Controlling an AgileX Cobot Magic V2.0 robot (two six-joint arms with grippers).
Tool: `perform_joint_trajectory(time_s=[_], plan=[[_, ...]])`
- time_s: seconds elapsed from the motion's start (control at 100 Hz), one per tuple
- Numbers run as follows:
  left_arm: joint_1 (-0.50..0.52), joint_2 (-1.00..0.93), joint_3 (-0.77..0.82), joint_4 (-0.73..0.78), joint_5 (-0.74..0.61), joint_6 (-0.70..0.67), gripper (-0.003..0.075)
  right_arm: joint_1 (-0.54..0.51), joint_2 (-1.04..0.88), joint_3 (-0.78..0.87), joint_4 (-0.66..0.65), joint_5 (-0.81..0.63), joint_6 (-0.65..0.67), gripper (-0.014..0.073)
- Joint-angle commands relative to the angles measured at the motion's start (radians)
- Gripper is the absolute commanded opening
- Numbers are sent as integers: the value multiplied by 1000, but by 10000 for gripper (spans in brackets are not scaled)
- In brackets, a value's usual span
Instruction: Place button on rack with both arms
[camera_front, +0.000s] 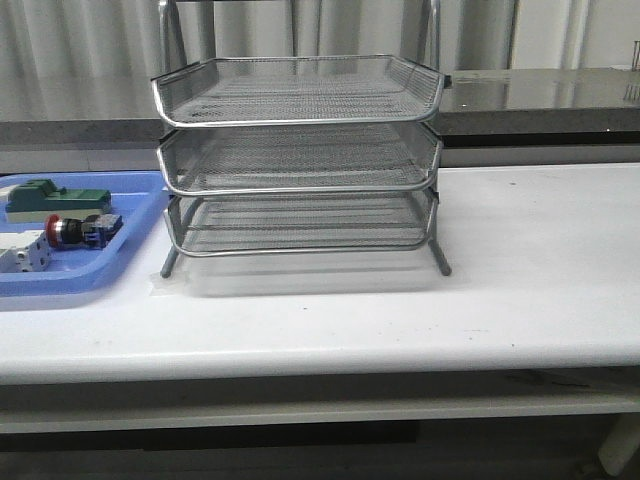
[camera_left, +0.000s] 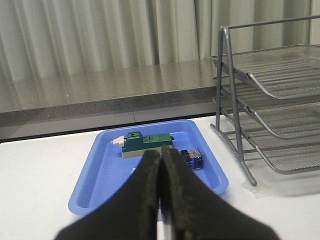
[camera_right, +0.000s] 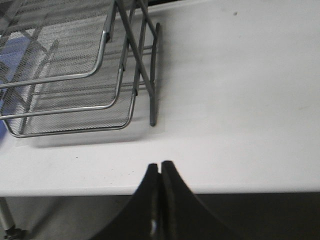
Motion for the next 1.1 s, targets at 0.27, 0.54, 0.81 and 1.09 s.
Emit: perform_joint_trajectory(time_s=[0.27,0.54,0.81,1.09], plan=[[-6,-12,46,-3,-82,-5,-20,2,194,-37,200,-163,-3,80],[-6,-12,46,-3,-82,-5,-20,25,310,-37,293,-186,-4,344],[-6,-12,46,-3,-82,-5,-20,108,468,-37,409,-324,-29,343],[-6,-12,46,-3,-82,-5,-20,137,584,-93,436,-364,-29,343]])
